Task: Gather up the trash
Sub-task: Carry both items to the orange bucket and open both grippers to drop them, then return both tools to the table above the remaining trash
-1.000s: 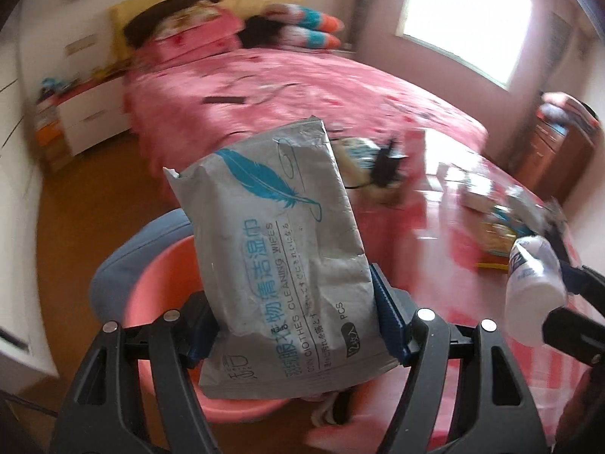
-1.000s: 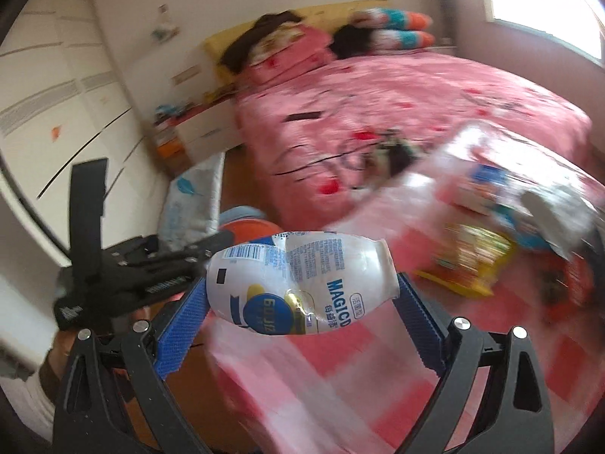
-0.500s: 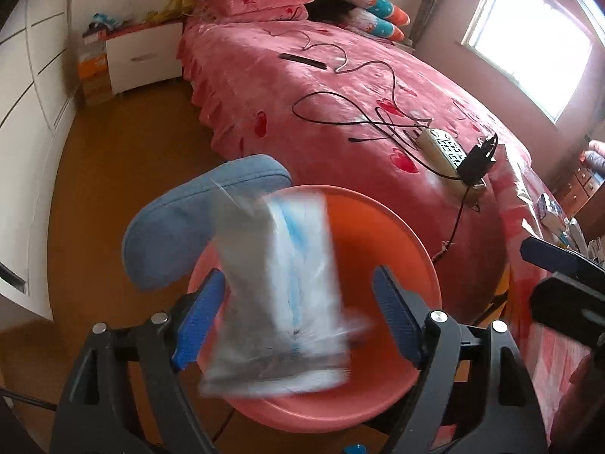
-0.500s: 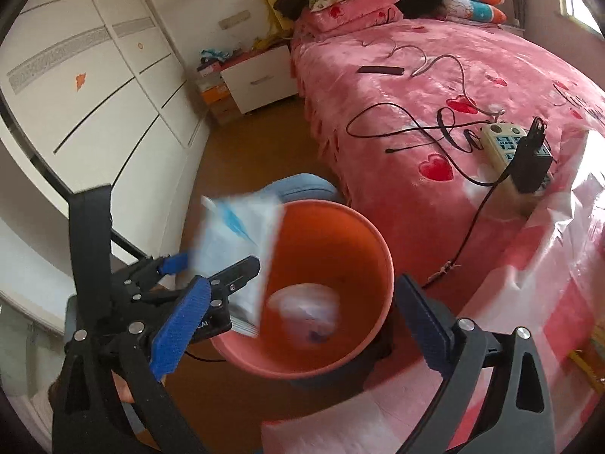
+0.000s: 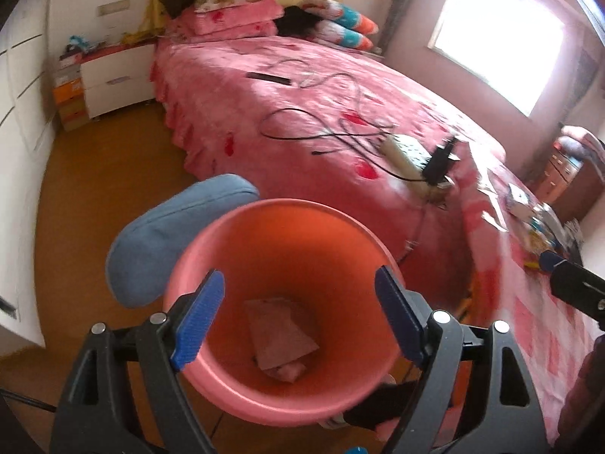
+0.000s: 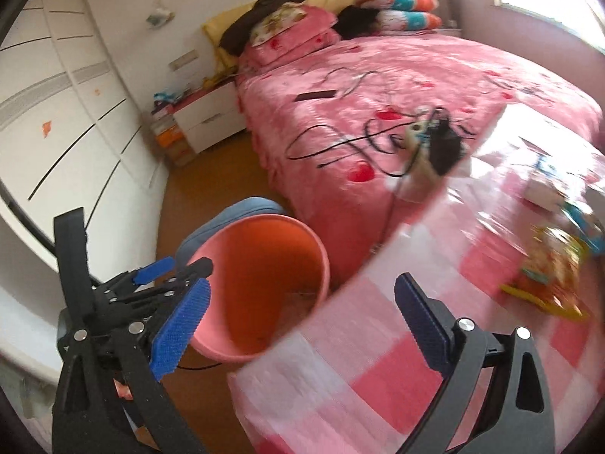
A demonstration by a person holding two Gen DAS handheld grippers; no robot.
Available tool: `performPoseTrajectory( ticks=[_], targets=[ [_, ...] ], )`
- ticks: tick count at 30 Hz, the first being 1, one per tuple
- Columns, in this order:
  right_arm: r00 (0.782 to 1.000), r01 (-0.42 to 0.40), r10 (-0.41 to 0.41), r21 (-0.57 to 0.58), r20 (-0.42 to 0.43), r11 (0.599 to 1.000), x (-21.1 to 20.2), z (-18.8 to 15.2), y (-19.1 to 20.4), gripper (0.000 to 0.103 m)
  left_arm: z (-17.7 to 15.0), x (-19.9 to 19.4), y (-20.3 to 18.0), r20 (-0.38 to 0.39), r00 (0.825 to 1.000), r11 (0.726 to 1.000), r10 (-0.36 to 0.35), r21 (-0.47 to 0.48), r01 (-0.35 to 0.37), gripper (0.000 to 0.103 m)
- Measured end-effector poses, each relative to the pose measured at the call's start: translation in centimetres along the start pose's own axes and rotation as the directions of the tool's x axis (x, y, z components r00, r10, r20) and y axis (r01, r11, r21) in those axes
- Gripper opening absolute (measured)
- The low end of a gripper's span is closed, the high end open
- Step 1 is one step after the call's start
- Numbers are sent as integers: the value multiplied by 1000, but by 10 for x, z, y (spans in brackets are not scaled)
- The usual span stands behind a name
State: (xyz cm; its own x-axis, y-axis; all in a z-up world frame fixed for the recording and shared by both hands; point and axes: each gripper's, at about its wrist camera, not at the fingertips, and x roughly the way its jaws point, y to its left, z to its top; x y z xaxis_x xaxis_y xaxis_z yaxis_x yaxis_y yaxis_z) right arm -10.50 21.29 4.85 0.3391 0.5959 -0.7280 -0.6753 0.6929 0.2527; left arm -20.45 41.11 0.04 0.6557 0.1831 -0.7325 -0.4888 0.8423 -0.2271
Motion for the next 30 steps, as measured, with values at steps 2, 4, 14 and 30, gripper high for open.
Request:
performPoseTrajectory(
  ticks=[2, 4, 14, 30],
  targets=[
    [1000, 22, -22, 12, 11, 1000, -9, -7, -6, 97, -2, -3, -10, -6, 1000, 999, -26, 29, 27, 82],
    [999, 48, -48, 27, 21, 999, -20, -14, -14, 97, -4, -8, -20, -9, 999, 997, -46, 57, 47, 82],
    [990, 121, -127, 100, 62, 988, -67, -45, -52, 97, -9, -39, -75, -10, 994, 981, -109, 158, 110, 82],
    [974, 165, -192, 206, 117, 964, -133, -88, -113, 97, -21, -74, -170, -28, 987, 924, -157, 348, 157, 82]
  ],
)
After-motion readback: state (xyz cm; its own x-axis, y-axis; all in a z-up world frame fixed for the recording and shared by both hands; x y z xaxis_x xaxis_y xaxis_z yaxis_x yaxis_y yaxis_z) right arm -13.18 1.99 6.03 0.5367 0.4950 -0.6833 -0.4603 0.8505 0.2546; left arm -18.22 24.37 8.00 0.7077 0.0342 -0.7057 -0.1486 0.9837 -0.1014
